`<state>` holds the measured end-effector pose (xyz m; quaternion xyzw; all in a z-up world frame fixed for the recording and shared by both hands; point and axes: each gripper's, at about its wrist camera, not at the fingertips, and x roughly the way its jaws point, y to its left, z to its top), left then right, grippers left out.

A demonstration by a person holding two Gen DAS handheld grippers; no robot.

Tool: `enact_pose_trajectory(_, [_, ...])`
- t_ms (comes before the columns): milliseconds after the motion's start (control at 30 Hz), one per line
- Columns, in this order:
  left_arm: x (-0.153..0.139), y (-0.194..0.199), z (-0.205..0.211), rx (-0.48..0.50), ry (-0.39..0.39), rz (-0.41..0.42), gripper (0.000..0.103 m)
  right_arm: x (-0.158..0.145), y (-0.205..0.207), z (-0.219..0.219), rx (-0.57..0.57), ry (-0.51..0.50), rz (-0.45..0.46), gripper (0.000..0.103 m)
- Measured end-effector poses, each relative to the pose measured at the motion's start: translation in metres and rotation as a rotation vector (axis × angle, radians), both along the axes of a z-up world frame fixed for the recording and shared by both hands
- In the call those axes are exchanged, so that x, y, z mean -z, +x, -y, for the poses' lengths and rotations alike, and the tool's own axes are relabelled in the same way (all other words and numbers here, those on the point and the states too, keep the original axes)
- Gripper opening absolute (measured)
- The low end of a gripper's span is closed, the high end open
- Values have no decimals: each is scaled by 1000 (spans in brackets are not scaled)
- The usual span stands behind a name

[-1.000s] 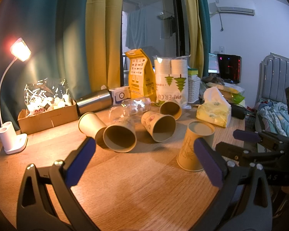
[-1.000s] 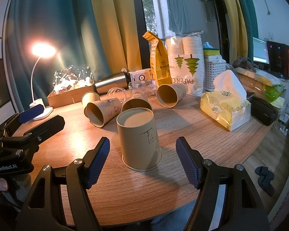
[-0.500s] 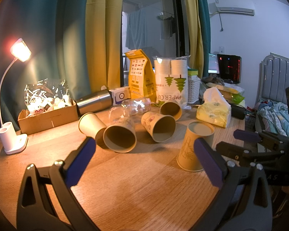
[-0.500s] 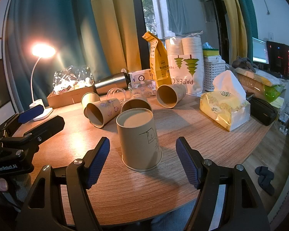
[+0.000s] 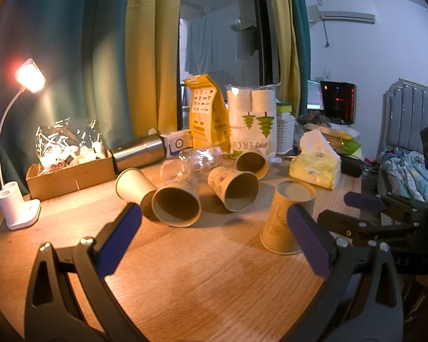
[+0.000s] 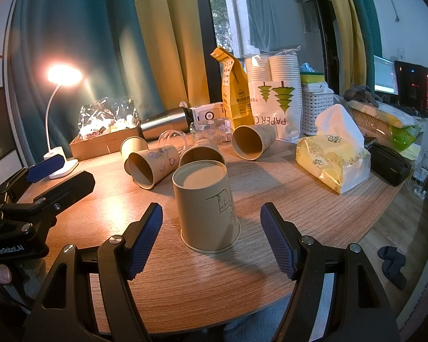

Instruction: Flip cup upside down

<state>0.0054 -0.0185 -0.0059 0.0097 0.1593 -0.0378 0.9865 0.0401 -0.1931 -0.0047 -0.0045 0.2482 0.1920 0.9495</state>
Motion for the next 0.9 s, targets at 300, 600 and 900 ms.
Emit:
enact_pose_trajectory(300, [-3, 1, 0, 14, 2, 6, 103, 0, 0, 0, 0, -1, 1, 74])
enact_pose_trajectory(600, [-2, 1, 0, 14, 2, 6, 103, 0, 0, 0, 1, -1, 0, 74])
enact_pose_trajectory(900, [-2, 1, 0, 13, 2, 7, 103, 0, 0, -1, 0, -1, -1, 74])
